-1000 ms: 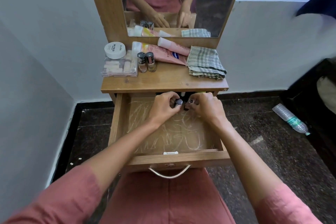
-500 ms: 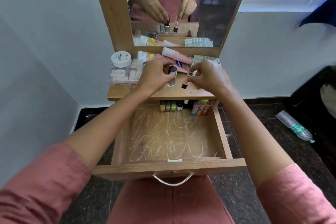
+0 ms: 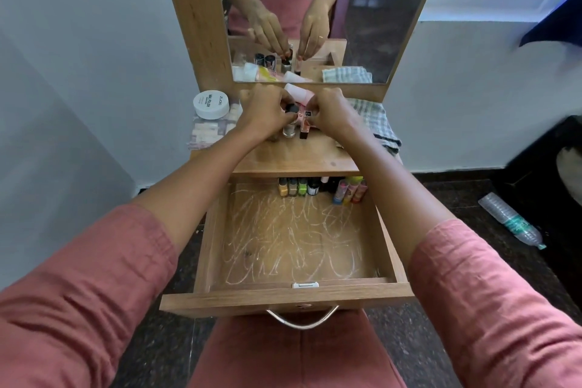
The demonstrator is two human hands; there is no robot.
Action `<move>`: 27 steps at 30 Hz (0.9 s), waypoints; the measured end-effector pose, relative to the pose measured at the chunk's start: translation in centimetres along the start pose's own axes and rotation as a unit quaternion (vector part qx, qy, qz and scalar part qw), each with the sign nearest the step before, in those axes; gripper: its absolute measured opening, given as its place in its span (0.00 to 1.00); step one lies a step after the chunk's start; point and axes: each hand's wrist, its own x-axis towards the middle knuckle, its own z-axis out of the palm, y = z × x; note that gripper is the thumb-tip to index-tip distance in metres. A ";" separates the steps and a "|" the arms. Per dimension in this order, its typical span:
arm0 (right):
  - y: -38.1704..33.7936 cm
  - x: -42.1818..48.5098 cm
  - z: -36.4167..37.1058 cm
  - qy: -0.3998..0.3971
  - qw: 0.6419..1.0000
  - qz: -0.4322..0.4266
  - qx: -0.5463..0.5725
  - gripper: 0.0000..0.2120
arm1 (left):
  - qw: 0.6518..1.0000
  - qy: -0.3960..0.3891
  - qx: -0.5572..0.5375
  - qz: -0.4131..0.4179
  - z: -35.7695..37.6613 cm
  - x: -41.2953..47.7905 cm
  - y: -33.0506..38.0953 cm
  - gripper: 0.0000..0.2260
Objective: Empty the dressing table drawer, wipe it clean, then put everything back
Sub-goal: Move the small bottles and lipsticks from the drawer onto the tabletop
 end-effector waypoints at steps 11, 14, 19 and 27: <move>0.0 0.6 1.3 -0.002 0.999 -0.016 0.028 0.12 | 0.998 0.001 0.059 -0.013 0.8 0.4 -1.0 0.11; -0.1 0.7 1.3 -0.003 0.999 -0.015 0.037 0.14 | 0.997 0.004 0.078 -0.018 0.7 0.3 -0.8 0.11; 0.2 0.6 1.3 0.000 0.999 -0.015 0.041 0.14 | 0.994 -0.001 0.111 -0.019 0.5 0.2 -0.6 0.12; 1.0 0.8 1.9 -0.001 0.998 -0.009 0.056 0.13 | 0.996 0.007 0.087 -0.022 0.7 0.2 -0.4 0.13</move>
